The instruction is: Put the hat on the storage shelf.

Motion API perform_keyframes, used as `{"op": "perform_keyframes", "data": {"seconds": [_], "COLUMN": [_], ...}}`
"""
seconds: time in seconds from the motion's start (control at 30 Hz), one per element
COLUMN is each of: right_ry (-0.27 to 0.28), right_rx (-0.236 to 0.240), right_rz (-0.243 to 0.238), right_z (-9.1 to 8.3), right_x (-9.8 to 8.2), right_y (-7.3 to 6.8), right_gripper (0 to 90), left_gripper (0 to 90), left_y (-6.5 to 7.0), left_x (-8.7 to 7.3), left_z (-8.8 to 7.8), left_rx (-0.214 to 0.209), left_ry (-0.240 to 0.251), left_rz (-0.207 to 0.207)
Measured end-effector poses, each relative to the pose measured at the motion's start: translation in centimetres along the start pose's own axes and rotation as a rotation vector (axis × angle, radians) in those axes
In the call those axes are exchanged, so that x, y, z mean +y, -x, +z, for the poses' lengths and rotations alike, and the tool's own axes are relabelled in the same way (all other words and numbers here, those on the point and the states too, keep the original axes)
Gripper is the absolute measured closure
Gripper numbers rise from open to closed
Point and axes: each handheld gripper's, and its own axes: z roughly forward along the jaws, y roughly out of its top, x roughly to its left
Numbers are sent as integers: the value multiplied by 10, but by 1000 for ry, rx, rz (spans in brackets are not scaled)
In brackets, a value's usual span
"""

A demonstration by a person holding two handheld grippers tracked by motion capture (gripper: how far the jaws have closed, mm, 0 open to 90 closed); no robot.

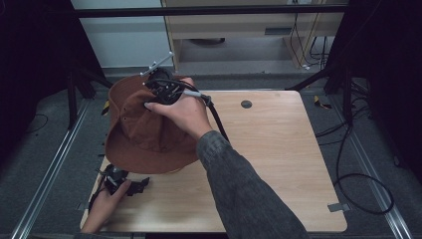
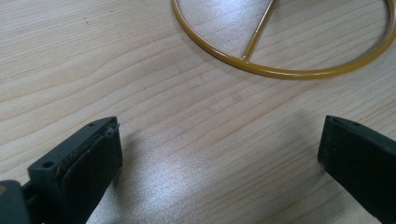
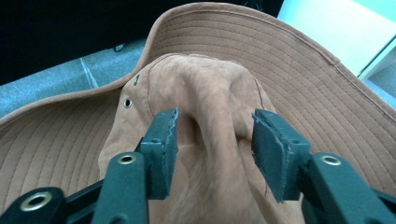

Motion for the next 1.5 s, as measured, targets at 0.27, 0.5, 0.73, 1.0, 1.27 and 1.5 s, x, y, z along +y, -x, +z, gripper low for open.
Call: {"op": "perform_keyframes", "data": {"seconds": [0.27,0.5,0.73,1.0,1.27,1.5], "right_ry": [14,29,45,78,84,88], "right_rx": [-1,-5,-17,-83,-151,-194], "right_rz": [-1,-12,-4,41,101,151], "right_z": [-6,-22,-43,-82,-112,-133], "right_x": [-1,-3,-13,-47,-88,-129], "right_y": [-1,-6,-3,16,41,59], "right_gripper": [390,280,210,166,95,78], "left_gripper": [0,0,0,0,0,0], "left_y": [0,0,0,0,0,0], "left_x": [0,0,0,0,-1,-1], "left_z": [0,0,0,0,0,0], "left_rx": [0,0,0,-1,1,-2], "left_ry": [1,0,-1,-1,3,-1], "left_rz": [-1,0,3,3,0,-1]}}
